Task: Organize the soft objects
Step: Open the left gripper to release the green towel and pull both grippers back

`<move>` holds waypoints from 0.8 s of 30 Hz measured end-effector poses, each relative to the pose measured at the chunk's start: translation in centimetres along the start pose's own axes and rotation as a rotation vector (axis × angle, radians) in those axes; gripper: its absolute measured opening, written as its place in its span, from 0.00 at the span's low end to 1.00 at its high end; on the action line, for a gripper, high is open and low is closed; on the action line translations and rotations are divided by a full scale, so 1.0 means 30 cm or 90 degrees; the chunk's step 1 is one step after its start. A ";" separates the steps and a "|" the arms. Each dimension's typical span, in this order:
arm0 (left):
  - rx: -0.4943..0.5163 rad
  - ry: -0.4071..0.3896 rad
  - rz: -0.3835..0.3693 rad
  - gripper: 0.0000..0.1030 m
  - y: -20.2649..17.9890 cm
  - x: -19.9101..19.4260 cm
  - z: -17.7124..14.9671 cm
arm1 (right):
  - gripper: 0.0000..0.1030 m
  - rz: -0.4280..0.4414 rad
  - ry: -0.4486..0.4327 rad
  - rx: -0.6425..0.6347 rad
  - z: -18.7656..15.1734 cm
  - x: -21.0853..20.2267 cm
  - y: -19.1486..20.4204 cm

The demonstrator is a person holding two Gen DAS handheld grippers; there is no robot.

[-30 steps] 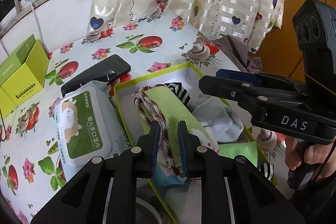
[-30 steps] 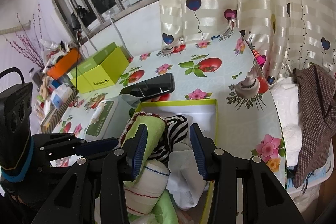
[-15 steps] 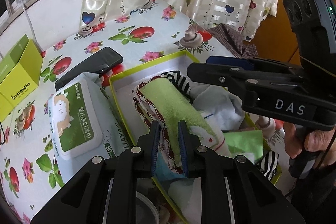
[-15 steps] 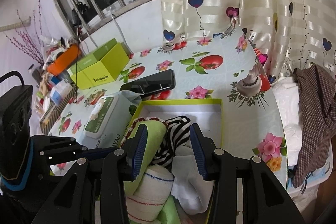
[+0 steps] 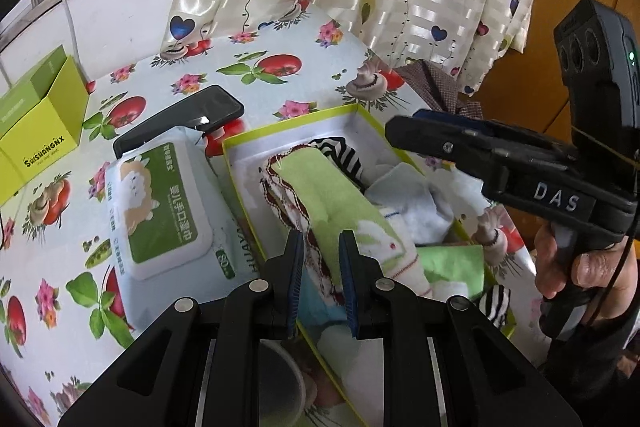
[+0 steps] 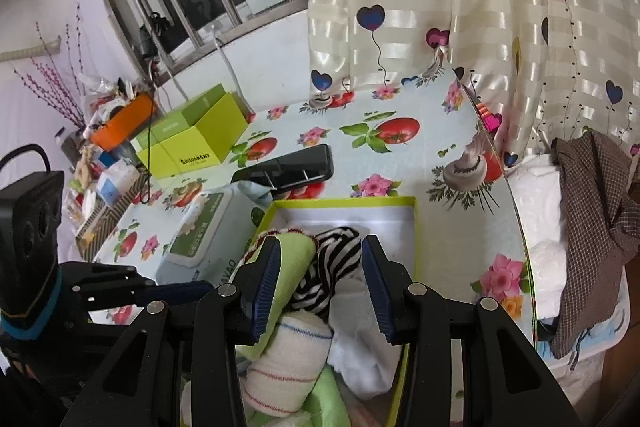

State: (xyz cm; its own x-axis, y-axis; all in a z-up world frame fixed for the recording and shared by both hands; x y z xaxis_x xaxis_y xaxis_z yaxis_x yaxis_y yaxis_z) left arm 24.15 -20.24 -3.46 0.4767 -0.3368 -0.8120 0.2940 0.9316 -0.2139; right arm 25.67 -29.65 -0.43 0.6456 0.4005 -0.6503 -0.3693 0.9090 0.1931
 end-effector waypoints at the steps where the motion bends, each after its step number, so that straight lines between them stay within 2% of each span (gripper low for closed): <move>1: -0.001 -0.002 -0.002 0.19 0.001 -0.009 -0.005 | 0.40 -0.003 0.003 -0.001 -0.006 -0.003 0.004; 11: -0.006 -0.032 -0.003 0.19 0.023 -0.114 -0.053 | 0.40 -0.029 0.025 -0.024 -0.135 -0.091 0.097; 17: 0.002 -0.050 -0.010 0.19 -0.002 -0.166 -0.104 | 0.40 -0.055 0.035 -0.053 -0.209 -0.167 0.164; 24: 0.026 -0.045 -0.037 0.19 -0.066 -0.193 -0.204 | 0.40 -0.086 0.052 -0.073 -0.328 -0.259 0.187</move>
State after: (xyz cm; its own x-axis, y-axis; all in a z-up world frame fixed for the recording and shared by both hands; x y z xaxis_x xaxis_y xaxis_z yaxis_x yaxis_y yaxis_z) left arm 15.75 -19.32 -1.66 0.5151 -0.4005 -0.7578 0.3555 0.9043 -0.2363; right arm 12.01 -28.78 -1.52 0.6401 0.2614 -0.7225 -0.3605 0.9326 0.0180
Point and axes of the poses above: each gripper's, at about its wrist camera, not at the fingertips, and x roughly the way its jaws point, y to its left, z to its top, the point moved 7 cm from there along x, roughly the way its jaws point, and after that the axes turned 9 degrees about -x, right-handed, at the moved point
